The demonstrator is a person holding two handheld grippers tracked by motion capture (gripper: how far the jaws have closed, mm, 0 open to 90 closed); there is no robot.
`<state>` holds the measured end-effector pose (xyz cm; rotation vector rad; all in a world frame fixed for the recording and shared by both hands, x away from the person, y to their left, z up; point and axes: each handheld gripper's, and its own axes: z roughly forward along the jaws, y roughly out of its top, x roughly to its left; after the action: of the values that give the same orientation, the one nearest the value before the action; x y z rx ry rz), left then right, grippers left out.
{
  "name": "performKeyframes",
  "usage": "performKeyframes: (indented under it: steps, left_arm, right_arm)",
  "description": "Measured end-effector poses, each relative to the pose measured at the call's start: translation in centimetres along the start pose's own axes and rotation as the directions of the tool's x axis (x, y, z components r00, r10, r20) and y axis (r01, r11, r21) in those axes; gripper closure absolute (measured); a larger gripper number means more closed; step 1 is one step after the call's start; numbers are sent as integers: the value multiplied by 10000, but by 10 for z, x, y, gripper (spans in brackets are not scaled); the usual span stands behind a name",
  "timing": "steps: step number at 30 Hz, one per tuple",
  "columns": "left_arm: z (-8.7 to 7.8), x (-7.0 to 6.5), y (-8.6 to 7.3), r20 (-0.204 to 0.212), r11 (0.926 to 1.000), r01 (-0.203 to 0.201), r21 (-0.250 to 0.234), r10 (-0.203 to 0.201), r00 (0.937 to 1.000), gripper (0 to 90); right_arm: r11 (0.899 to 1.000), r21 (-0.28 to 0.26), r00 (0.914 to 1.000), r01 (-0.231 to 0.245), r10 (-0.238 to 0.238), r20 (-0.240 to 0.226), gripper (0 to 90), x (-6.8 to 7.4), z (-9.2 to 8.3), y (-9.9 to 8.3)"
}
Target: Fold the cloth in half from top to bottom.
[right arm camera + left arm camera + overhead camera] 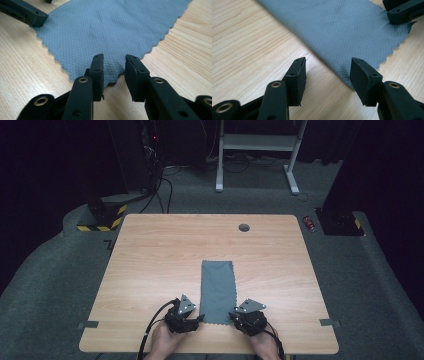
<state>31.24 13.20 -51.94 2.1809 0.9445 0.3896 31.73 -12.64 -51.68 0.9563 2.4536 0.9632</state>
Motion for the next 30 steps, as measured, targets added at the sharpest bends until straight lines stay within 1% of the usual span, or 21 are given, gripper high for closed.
performKeyframes:
  steps: [2, 3, 6, 7, 8, 10, 11, 12, 13, 15, 16, 17, 18, 21, 23, 24, 25, 27, 28, 29, 30]
  left_arm:
    - [-2, 2, -2, -21, 10000, 24, -35, -24, 10000, 477]
    - [-3, 3, -3, -61, 10000, -15, -33, 15, 10000, 477]
    - [-4, 5, -4, 14, 10000, 16, 25, -16, 10000, 477]
    - [-4, 6, -3, -26, 10000, -59, 64, 59, 10000, 477]
    - [-5, 6, -2, 63, 9998, 37, 170, -39, 10000, 477]
    - [-4, 9, 2, 148, 9993, 80, 368, -85, 9999, 472]
    - [-3, 15, 5, 251, 9989, 364, 281, -371, 9990, 465]
    - [-3, 15, 5, 251, 9989, 364, 281, -371, 9990, 465]
    - [-2, 20, 8, 316, 9983, 549, 184, -554, 9980, 465]
    - [-1, 29, 16, 395, 9959, 904, -78, -900, 9952, 466]
    - [4, 38, 27, 246, 9945, 1026, -234, -1020, 9945, 467]
    - [4, 38, 27, 246, 9945, 1026, -234, -1020, 9945, 469]
    - [8, 43, 32, 222, 9921, 1217, -289, -1211, 9924, 469]
    - [19, 57, 47, 156, 9864, 1585, -433, -1580, 9873, 471]
    - [27, 65, 57, 76, 9846, 1683, -473, -1681, 9857, 478]
    - [31, 68, 61, 42, 9838, 1719, -518, -1719, 9851, 478]
    - [35, 71, 66, 20, 9843, 1700, -475, -1701, 9854, 482]
    - [44, 75, 76, 37, 9882, 1493, -337, -1493, 9888, 482]
    - [53, 80, 85, 84, 9904, 1371, -155, -1370, 9905, 482]
    - [53, 80, 85, 84, 9904, 1371, -155, -1370, 9905, 482]
    - [58, 83, 88, 148, 9894, 1444, -172, -1441, 9894, 482]
  right_arm:
    - [10000, -25, 10000, -18, 18, -65, 693, 4, 1, 0]
    - [10000, -25, 10000, -18, 18, -65, 693, 4, 1, 0]
    - [10000, -38, 10000, -37, 37, -57, 687, 5, 1, 1]
    - [10000, -25, 9999, -82, 82, -100, 679, 4, 1, 1]
    - [9999, -13, 9998, -146, 146, -160, 663, 3, 1, 1]
    - [9993, 113, 9988, -354, 358, -334, 629, -2, 2, 3]
    - [9982, 95, 9973, -585, 589, -449, 627, -6, 2, 5]
    - [9980, 56, 9970, -634, 636, -439, 635, -9, 2, 8]
    - [9980, 56, 9970, -634, 636, -439, 635, -9, 2, 8]
    - [9979, -44, 9973, -639, 637, -369, 669, -14, 3, 14]
    - [9971, -146, 9967, -752, 747, -325, 722, -21, 6, 22]
    - [9971, -146, 9967, -752, 747, -325, 722, -21, 6, 22]
    - [9962, -147, 9959, -853, 848, -326, 745, -25, 9, 26]
    - [9938, -198, 9937, -1098, 1093, -255, 792, -37, 17, 39]
    - [9910, -257, 9913, -1312, 1308, -156, 806, -44, 23, 46]
    - [9907, -297, 9911, -1329, 1326, -109, 810, -47, 25, 50]
    - [9899, -312, 9904, -1383, 1382, -63, 812, -49, 28, 53]
    - [9898, -307, 9903, -1389, 1390, 28, 814, -54, 33, 60]
    - [9891, -267, 9894, -1448, 1450, 43, 818, -59, 38, 66]
    - [9891, -267, 9894, -1448, 1450, 43, 818, -59, 38, 66]
    - [9881, -298, 9885, -1506, 1509, 76, 818, -61, 40, 69]
